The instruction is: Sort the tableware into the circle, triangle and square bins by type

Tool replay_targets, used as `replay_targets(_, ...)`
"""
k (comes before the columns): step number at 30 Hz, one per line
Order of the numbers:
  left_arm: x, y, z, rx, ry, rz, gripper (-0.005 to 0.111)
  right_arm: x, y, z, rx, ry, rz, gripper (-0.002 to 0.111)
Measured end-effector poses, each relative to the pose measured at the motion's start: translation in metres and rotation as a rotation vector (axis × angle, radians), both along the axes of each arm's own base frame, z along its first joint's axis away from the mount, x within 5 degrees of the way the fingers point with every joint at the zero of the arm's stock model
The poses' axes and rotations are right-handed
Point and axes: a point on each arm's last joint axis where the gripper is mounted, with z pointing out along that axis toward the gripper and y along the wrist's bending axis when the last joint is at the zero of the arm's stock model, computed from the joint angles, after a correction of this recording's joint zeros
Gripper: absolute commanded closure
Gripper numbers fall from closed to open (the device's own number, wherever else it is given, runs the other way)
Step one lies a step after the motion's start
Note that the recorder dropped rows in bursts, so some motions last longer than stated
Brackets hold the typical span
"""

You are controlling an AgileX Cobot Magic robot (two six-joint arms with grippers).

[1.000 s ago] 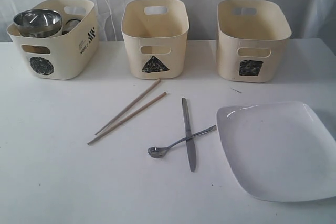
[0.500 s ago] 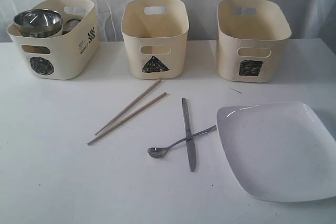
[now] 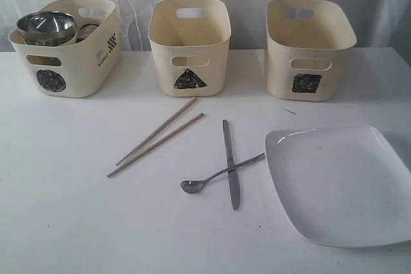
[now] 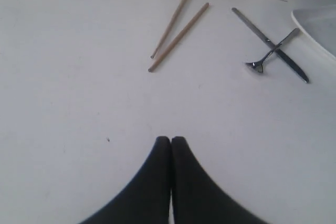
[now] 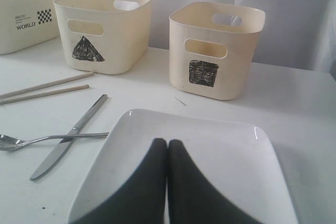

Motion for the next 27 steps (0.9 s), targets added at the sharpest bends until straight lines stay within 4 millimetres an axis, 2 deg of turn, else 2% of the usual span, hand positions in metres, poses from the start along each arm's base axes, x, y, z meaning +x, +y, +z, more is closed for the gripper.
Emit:
replay_targets(7, 0.001, 0.003, -0.002, -0.031, 0.039, 0.055, 0.107, 0.0, 0.0, 0.0, 0.0, 0.002, 0.0, 0.108)
replay_targets(17, 0.012, 0.019, 0.022, 0.107, -0.274, 0.196, 0.107, 0.0, 0.0, 0.0, 0.0, 0.002, 0.0, 0.108)
replay_targets(21, 0.013, 0.026, 0.022, 0.048, -0.251, 0.302, 0.107, 0.0, 0.0, 0.0, 0.0, 0.002, 0.0, 0.108)
replay_targets(27, 0.014, 0.029, 0.022, 0.035, -0.27, 0.334, 0.107, 0.0, 0.0, 0.0, 0.0, 0.002, 0.0, 0.108)
